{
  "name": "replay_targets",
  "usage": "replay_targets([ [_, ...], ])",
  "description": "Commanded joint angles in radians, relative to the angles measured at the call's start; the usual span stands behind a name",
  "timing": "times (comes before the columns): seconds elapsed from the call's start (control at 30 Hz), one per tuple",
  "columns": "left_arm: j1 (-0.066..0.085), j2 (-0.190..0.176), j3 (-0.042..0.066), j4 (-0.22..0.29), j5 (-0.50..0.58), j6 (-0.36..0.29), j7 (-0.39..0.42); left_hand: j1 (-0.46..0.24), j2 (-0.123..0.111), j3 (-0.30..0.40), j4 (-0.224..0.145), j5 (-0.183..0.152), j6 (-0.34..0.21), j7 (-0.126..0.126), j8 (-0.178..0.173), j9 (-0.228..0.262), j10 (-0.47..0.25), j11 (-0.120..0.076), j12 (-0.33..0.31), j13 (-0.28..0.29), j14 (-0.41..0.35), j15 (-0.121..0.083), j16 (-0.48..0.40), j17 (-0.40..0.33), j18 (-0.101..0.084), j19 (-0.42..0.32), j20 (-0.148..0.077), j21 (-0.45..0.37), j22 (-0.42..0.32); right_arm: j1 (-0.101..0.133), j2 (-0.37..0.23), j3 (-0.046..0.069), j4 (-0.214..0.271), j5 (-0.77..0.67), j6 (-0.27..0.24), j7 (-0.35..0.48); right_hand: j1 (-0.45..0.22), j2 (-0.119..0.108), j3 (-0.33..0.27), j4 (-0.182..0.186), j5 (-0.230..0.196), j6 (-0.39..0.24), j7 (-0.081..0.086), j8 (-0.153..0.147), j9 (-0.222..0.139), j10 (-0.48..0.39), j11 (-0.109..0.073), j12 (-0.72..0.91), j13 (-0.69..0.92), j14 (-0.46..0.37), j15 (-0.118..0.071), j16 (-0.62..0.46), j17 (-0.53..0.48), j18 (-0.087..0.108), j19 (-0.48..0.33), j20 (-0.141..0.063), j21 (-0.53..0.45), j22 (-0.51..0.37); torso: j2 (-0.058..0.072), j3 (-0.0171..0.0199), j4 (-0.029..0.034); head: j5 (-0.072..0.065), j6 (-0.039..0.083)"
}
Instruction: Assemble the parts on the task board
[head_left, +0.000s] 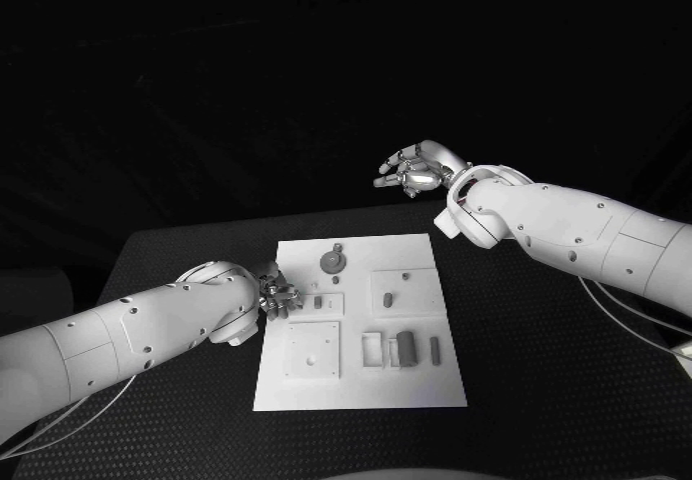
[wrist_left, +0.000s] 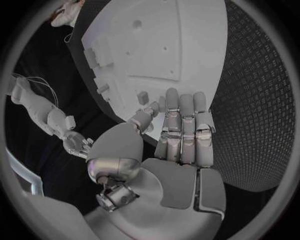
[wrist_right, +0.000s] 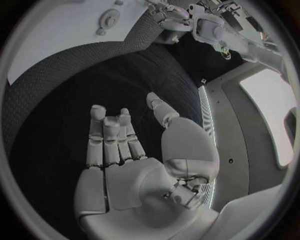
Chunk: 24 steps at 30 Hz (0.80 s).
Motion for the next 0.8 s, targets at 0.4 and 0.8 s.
replay_targets([
  [0.4, -0.004, 0.003, -0.003, 0.0, -0.006, 0.039, -0.01, -0.001, 0.008, 0.005, 0.0, 0.003, 0.025, -0.021, 0.006, -0.001, 0.002, -0.004, 0.007, 0.004, 0.008, -0.003, 0.008, 0.002, -0.006, 0.008, 0.002, 0.006, 0.003, -0.001, -0.001, 0.0, 0.003, -0.001, 0.011, 0.005, -0.009, 0.0, 0.0, 0.006, -0.002, -0.001, 0.006, -0.001, -0.001, -0.009, -0.001, 0.006, -0.002, -0.008, 0.0, 0.003, -0.002, 0.01, 0.001, -0.004, -0.005, 0.01, 0.0, 0.0002, 0.0004, -0.001, 0.001],
  [0.8, -0.004, 0.018, -0.003, -0.023, -0.04, 0.052, -0.031, -0.012, 0.005, 0.003, -0.001, 0.067, 0.038, -0.029, 0.02, 0.006, 0.011, -0.013, 0.031, 0.029, 0.02, -0.01, 0.028, 0.015, -0.004, 0.022, -0.004, 0.014, 0.026, -0.001, -0.002, 0.0, 0.004, -0.001, 0.011, 0.004, -0.009, 0.0, 0.0, 0.006, -0.002, -0.001, 0.006, -0.001, -0.001, -0.009, -0.001, 0.006, -0.003, -0.008, 0.0, 0.003, -0.002, 0.01, 0.001, -0.004, -0.005, 0.01, 0.0, 0.0005, -0.0001, 0.002, 0.0],
])
